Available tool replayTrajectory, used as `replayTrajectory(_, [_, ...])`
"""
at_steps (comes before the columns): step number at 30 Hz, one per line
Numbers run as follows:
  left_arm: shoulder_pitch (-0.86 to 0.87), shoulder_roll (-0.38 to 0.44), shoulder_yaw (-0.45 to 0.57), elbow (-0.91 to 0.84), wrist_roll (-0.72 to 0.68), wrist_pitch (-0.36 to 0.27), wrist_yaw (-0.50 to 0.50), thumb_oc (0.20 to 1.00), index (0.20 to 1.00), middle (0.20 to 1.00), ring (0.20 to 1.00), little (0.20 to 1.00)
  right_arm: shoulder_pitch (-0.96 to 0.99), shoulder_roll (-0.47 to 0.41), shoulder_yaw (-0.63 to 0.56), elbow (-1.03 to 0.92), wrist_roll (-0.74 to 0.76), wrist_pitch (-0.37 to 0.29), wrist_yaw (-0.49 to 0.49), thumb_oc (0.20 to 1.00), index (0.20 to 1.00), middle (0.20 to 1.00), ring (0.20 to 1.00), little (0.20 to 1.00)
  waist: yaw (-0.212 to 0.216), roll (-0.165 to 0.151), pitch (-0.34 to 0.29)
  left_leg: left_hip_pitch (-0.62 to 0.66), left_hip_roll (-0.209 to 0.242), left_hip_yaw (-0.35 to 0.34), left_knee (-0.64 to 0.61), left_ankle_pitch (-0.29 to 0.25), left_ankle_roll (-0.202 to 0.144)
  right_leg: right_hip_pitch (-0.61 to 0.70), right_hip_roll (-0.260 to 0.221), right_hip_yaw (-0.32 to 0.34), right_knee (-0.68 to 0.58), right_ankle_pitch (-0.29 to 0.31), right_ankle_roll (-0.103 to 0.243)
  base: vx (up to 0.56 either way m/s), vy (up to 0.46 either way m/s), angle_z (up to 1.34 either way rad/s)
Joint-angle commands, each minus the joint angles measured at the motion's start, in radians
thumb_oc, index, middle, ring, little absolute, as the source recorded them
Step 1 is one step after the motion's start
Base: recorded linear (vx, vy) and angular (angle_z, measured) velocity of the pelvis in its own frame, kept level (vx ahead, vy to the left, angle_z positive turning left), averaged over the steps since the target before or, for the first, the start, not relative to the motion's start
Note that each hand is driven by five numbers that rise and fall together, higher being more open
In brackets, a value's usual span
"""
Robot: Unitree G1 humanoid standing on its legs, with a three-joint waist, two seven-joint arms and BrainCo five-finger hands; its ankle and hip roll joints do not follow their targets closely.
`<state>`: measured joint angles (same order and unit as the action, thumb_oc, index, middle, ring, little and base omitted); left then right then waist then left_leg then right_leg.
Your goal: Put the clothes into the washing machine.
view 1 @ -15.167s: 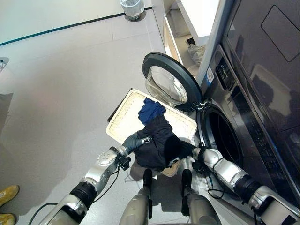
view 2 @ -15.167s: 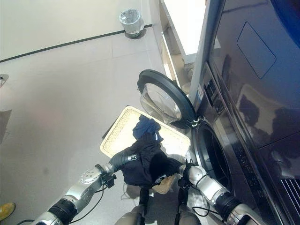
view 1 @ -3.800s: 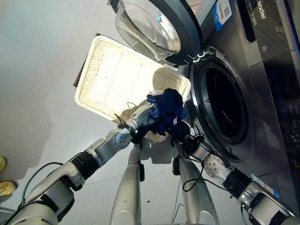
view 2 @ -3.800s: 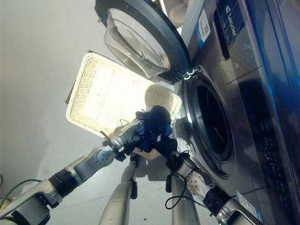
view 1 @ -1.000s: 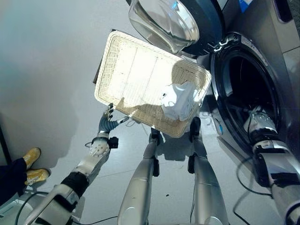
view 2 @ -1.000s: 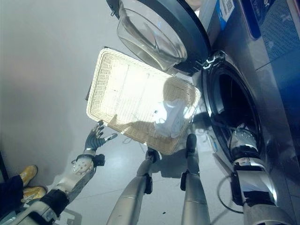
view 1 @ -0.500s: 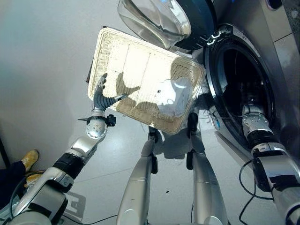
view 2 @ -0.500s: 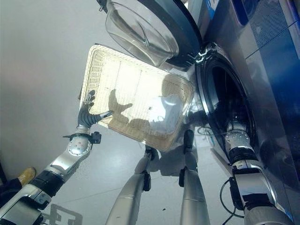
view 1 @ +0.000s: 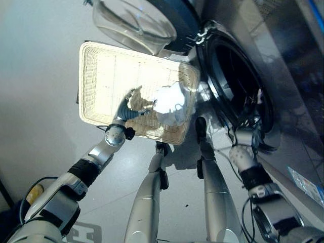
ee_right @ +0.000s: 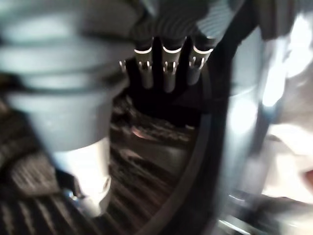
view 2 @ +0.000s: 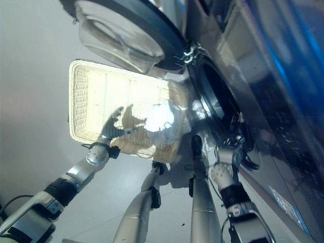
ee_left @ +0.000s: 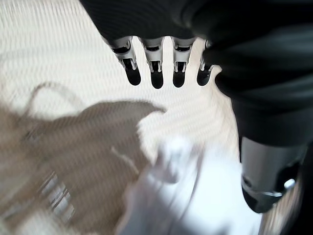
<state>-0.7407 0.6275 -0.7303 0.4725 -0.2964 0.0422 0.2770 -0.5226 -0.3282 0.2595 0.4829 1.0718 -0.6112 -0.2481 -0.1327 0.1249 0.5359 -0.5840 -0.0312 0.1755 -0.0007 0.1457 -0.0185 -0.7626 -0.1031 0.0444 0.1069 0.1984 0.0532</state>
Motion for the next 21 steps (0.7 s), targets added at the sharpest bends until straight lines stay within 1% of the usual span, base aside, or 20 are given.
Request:
replayTrajectory(1, [-0.019,0.0,0.034,0.019,0.052,0.039,-0.061,1.0,1.0,1.0,1.0,1.0,0.064,-0.064,-0.044,0.012,-0.089,0.036,0.003,1.0,1.0,1.0,1.0,1.0,-0.024,0.054,-0.016,-0.056,-0.023,0.017,0.08,-0.016,-0.036,0.025,0.096,-0.063,0.087,-0.125,-0.003,0.0,0.088,-0.07])
replayTrajectory(2, [-0.038,0.002,0.016,0.031,0.058,0.043,-0.068,1.0,1.0,1.0,1.0,1.0,0.068,-0.063,-0.022,0.014,-0.108,0.05,0.012,1.0,1.0,1.0,1.0,1.0,-0.03,0.053,-0.016,-0.057,-0.024,0.023,0.082,-0.017,-0.037,0.024,0.095,-0.059,0.084,-0.122,-0.003,0.0,0.034,-0.02])
replayTrajectory(4, [-0.038,0.002,0.016,0.031,0.058,0.043,-0.068,1.0,1.0,1.0,1.0,1.0,0.068,-0.063,-0.022,0.014,-0.108,0.05,0.012,1.0,1.0,1.0,1.0,1.0,-0.03,0.053,-0.016,-0.057,-0.024,0.023,0.082,-0.017,-0.037,0.024,0.095,-0.059,0.084,-0.122,-0.003,0.0,0.032,-0.04])
replayTrajectory(5, [-0.058,0.002,-0.002,0.042,0.069,0.055,-0.089,1.0,1.0,1.0,1.0,1.0,0.076,-0.059,0.005,0.013,-0.136,0.069,0.018,1.0,1.0,1.0,1.0,1.0,-0.036,0.051,-0.016,-0.057,-0.024,0.029,0.085,-0.019,-0.037,0.024,0.093,-0.055,0.079,-0.118,-0.001,0.0,0.03,-0.06])
replayTrajectory(8, [-0.058,0.002,-0.002,0.042,0.069,0.055,-0.089,1.0,1.0,1.0,1.0,1.0,0.076,-0.059,0.005,0.013,-0.136,0.069,0.018,1.0,1.0,1.0,1.0,1.0,-0.036,0.051,-0.016,-0.057,-0.024,0.029,0.085,-0.019,-0.037,0.024,0.093,-0.055,0.079,-0.118,-0.001,-0.01,0.029,-0.06])
replayTrajectory(9, [-0.106,-0.01,-0.04,0.08,0.101,0.093,-0.146,1.0,1.0,1.0,1.0,1.0,0.1,-0.046,0.078,0.003,-0.197,0.096,0.035,1.0,1.0,1.0,1.0,1.0,-0.052,0.042,-0.016,-0.064,-0.025,0.045,0.099,-0.027,-0.037,0.017,0.088,-0.048,0.068,-0.107,0.001,-0.01,0.058,-0.12])
replayTrajectory(11, [-0.106,-0.01,-0.04,0.08,0.101,0.093,-0.146,1.0,1.0,1.0,1.0,1.0,0.1,-0.046,0.078,0.003,-0.197,0.096,0.035,1.0,1.0,1.0,1.0,1.0,-0.052,0.042,-0.016,-0.064,-0.025,0.045,0.099,-0.027,-0.037,0.017,0.088,-0.048,0.068,-0.107,0.001,-0.01,0.061,-0.1])
replayTrajectory(12, [-0.135,-0.025,-0.065,0.118,0.18,0.114,-0.198,1.0,1.0,1.0,1.0,1.0,0.116,-0.044,0.13,-0.011,-0.213,0.135,0.043,1.0,1.0,1.0,1.0,1.0,-0.07,0.026,-0.016,-0.071,-0.027,0.062,0.122,-0.042,-0.035,0.014,0.081,-0.042,0.051,-0.094,0.005,-0.01,0.064,-0.08])
replayTrajectory(15, [-0.135,-0.025,-0.065,0.118,0.18,0.114,-0.198,1.0,1.0,1.0,1.0,1.0,0.116,-0.044,0.13,-0.011,-0.213,0.135,0.043,1.0,1.0,1.0,1.0,1.0,-0.07,0.026,-0.016,-0.071,-0.027,0.062,0.122,-0.042,-0.035,0.014,0.081,-0.042,0.051,-0.094,0.005,0.0,0.021,-0.03])
replayTrajectory(16, [-0.169,-0.043,-0.075,0.166,0.235,0.117,-0.206,1.0,1.0,1.0,1.0,1.0,0.112,-0.045,0.148,-0.009,-0.214,0.143,0.048,1.0,1.0,1.0,1.0,1.0,-0.082,0.011,-0.016,-0.083,-0.024,0.072,0.139,-0.051,-0.033,0.005,0.08,-0.036,0.049,-0.088,0.008,0.0,0.0,0.0])
replayTrajectory(18, [-0.169,-0.043,-0.075,0.166,0.235,0.117,-0.206,1.0,1.0,1.0,1.0,1.0,0.112,-0.045,0.148,-0.009,-0.214,0.143,0.048,1.0,1.0,1.0,1.0,1.0,-0.082,0.011,-0.016,-0.083,-0.024,0.072,0.139,-0.051,-0.033,0.005,0.08,-0.036,0.049,-0.088,0.008,0.0,-0.005,-0.02])
replayTrajectory(19, [-0.205,-0.068,-0.079,0.215,0.291,0.122,-0.195,1.0,1.0,1.0,1.0,1.0,0.104,-0.035,0.153,-0.012,-0.209,0.139,0.033,1.0,1.0,1.0,1.0,1.0,-0.092,-0.009,-0.016,-0.103,-0.02,0.076,0.162,-0.059,-0.031,-0.011,0.082,-0.029,0.053,-0.082,0.011,0.0,-0.01,-0.03])
replayTrajectory(21, [-0.205,-0.068,-0.079,0.215,0.291,0.122,-0.195,1.0,1.0,1.0,1.0,1.0,0.104,-0.035,0.153,-0.012,-0.209,0.139,0.033,1.0,1.0,1.0,1.0,1.0,-0.092,-0.009,-0.016,-0.103,-0.02,0.076,0.162,-0.059,-0.031,-0.011,0.082,-0.029,0.053,-0.082,0.011,0.0,-0.005,-0.02])
